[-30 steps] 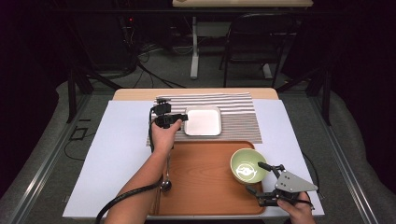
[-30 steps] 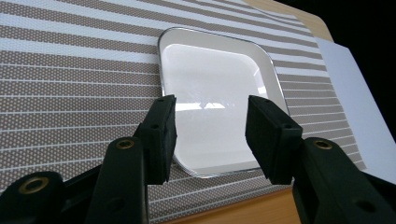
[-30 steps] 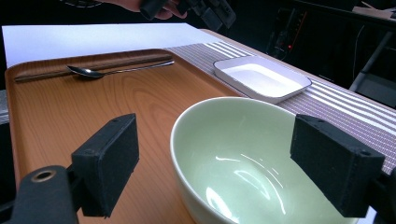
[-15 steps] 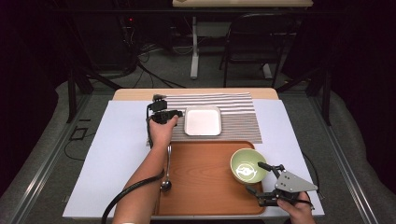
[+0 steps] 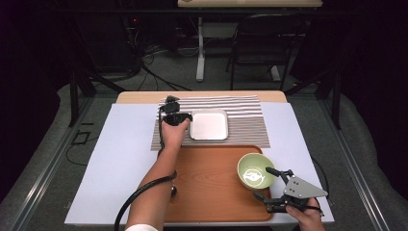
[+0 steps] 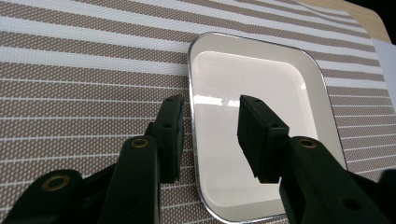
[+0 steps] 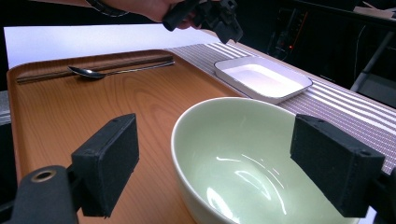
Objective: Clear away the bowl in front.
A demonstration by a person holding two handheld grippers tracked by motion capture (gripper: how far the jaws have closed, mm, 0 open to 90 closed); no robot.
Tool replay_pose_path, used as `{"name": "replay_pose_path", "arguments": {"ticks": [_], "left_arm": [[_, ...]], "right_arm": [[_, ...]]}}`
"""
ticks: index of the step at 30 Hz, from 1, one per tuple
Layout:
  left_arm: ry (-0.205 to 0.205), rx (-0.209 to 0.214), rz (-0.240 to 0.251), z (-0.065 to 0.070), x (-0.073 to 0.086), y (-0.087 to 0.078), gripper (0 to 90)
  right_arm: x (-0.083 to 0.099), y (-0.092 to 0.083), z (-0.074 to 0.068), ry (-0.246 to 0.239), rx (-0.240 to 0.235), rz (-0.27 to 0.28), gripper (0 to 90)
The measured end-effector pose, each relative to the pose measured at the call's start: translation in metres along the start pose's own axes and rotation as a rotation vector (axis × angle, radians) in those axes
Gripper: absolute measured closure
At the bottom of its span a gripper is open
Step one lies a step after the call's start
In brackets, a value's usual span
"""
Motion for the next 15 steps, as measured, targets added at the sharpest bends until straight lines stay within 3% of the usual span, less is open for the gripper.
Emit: {"name": "replay_pose_path", "arguments": {"ticks": [5,12,15], "left_arm": [[0.035,-0.006,-0.020,0.003,-0.004,0.008,63.7],[0.032,-0.030,-0.043,-0.001,-0.006,0.015,62.5],[0.021,-0.017,-0.051,-0.002,-0.007,0.018,63.9]], "right_arm": [[0.000,0.000,0.000,-0.007,0.001,0.000,14.9],[0.000,0.000,0.001,-0.009,0.004,-0.002,14.9],[0.001,-0.001,0.000,-0.010,0.005,-0.003,14.9]]}}
Point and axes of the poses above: each handheld gripper's, and its own axes: y roughly forward along the jaws, x roughly out of its underside, z roughly to its right, the point moved 7 cm from there along y, roughly forward along the jaws, and after that the axes turned 6 degrees about y, right-handed, at the moved point
